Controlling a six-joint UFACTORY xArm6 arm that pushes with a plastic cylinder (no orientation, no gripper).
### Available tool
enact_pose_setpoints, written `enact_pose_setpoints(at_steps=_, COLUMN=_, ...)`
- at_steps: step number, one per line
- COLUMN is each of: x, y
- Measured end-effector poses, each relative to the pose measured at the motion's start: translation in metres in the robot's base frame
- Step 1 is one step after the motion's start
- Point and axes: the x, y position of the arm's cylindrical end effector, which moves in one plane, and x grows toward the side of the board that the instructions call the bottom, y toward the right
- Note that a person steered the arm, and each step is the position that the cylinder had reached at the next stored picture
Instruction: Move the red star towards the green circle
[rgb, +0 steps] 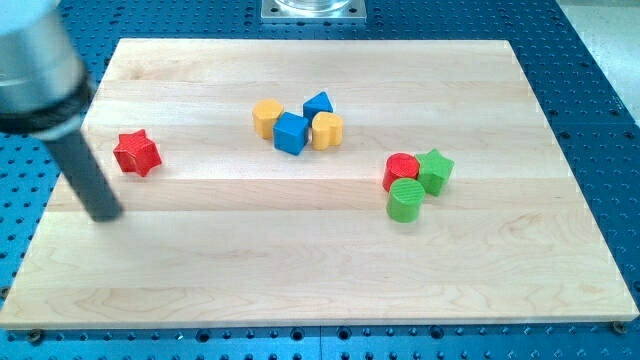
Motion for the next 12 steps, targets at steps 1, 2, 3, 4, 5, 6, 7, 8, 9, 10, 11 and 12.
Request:
enact_pose_setpoints(at_steps=1, x=-0.059, y=-0.026)
enact_pose_setpoints(at_steps=2, x=-0.064, y=0.023)
enact_pose_setpoints(at_steps=3, x=-0.026, y=0.106)
enact_pose_setpoints(at_steps=4, x=0.032, y=0.171)
enact_pose_setpoints(at_steps=5, x=0.052, y=0.209)
enact_pose_setpoints(at_steps=6, x=0.008, y=0.148)
enact_pose_setpoints(at_steps=7, x=-0.011, y=0.163)
enact_pose_setpoints(at_steps=8, x=-0.009, y=0.26)
enact_pose_setpoints(at_steps=9, x=-0.032, y=0.254)
enact_pose_setpoints(at_steps=10, x=-0.031, y=0.179)
enact_pose_setpoints(at_steps=11, x=0.032, y=0.178)
enact_pose_setpoints(at_steps=12, x=0.057, y=0.196)
